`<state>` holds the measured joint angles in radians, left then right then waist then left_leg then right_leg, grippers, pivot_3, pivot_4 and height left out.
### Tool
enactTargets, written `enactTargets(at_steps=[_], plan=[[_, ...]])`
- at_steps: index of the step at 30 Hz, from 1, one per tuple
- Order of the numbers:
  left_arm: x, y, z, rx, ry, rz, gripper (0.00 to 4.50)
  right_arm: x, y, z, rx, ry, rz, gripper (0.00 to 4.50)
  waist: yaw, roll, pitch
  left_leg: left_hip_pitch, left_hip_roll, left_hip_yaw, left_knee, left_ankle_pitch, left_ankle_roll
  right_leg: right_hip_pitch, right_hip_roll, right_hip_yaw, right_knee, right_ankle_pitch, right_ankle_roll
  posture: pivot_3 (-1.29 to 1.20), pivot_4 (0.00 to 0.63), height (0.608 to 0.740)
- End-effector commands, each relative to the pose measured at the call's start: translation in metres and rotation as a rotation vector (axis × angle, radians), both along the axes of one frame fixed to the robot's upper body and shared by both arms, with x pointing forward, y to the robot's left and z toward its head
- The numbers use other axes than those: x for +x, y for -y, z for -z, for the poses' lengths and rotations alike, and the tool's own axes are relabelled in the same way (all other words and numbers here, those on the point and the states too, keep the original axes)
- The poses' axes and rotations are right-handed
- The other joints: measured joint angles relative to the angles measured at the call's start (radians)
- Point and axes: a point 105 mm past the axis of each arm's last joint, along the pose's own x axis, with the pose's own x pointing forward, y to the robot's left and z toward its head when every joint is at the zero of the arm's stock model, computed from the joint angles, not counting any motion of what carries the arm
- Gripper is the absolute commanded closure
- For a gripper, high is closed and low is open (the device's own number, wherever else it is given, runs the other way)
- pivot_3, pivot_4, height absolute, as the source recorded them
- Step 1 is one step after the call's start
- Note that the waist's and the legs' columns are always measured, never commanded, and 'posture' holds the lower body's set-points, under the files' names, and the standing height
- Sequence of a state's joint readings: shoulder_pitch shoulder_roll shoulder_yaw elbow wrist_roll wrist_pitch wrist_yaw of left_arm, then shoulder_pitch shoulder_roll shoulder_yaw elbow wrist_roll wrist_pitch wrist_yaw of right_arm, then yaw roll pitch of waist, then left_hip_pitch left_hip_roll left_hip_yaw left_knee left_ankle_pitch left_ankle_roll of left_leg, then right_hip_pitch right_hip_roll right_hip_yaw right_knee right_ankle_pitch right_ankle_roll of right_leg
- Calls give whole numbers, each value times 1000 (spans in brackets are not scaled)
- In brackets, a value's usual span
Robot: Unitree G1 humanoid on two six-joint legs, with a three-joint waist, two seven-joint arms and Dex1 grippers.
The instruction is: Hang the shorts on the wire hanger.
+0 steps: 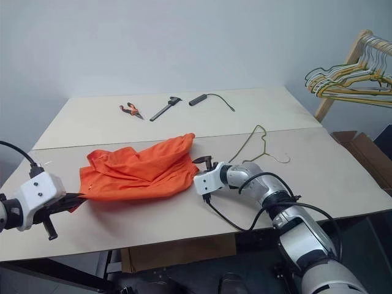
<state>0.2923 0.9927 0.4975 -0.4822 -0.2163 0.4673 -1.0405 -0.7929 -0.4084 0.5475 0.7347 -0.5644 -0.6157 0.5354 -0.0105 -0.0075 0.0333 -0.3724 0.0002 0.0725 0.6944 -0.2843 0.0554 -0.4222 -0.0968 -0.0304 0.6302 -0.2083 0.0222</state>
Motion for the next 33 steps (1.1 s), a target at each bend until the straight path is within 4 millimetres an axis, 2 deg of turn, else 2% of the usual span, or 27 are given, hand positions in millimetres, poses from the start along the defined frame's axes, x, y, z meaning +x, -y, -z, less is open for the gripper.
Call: enactTargets(at_steps=[1, 5, 8, 15, 19, 22, 26, 30, 33], plan=[[1, 0, -14, 24, 47, 5, 4456, 3, -12, -14, -2, 65, -61, 0, -2, 0, 0, 0, 0, 0, 0, 0, 0, 0, 0, 0, 0, 0, 0, 93, 0, 740], [0, 1, -14, 24, 47, 3, 4456, 10, -23, -17, 37, 51, -37, 0, -4, 0, 0, 1, 1, 0, -1, 1, -1, 0, 1, 1, 0, 0, -1, 92, 0, 740], [-1, 2, -13, 22, 43, 6, 4500, 14, -24, -14, 10, 59, -29, 557, -3, 0, 0, 2, 2, 1, -2, 1, -2, 0, 2, 2, 0, 0, -1, 96, 0, 740], [-7, 1, -7, 30, 16, 9, 4500, 17, -23, -7, -2, 61, -9, 2978, -2, 0, 0, 2, 2, 1, -2, 1, -3, -1, 2, 2, 0, 0, -2, 102, 0, 740], [-3, -4, -5, 34, 25, -24, 4500, 19, -18, -6, -5, 50, 10, 4411, -2, 0, 0, 2, 3, 1, -2, 1, -3, -1, 3, 2, 1, 0, -2, 102, 0, 740], [0, -8, -1, 42, 30, -43, 4500, 15, -14, -9, -1, 47, -10, 4484, -1, 0, 0, 2, 3, 1, -2, 1, -3, -1, 3, 2, 0, 0, -2, 99, 0, 740], [1, -12, 8, 62, 26, -50, 4500, -2, -1, -25, -4, 27, -61, 4484, 6, 0, 0, 1, 2, 1, -2, 0, -3, -1, 2, 2, 0, 0, -2, 101, 0, 740], [-8, -17, 21, 114, -61, -39, 4500, -47, 24, -38, -23, -137, -141, 4484, 20, 0, 0, 1, 3, 1, -2, -1, 0, 0, 2, 1, -2, 0, -2, 97, 0, 740], [-14, -15, 22, 115, -89, -8, 4500, -70, 34, -46, -31, -215, -163, 4484, 22, -1, 0, 1, 5, 2, -1, -2, 0, 0, 3, 1, -3, 0, -2, 82, 0, 740]])
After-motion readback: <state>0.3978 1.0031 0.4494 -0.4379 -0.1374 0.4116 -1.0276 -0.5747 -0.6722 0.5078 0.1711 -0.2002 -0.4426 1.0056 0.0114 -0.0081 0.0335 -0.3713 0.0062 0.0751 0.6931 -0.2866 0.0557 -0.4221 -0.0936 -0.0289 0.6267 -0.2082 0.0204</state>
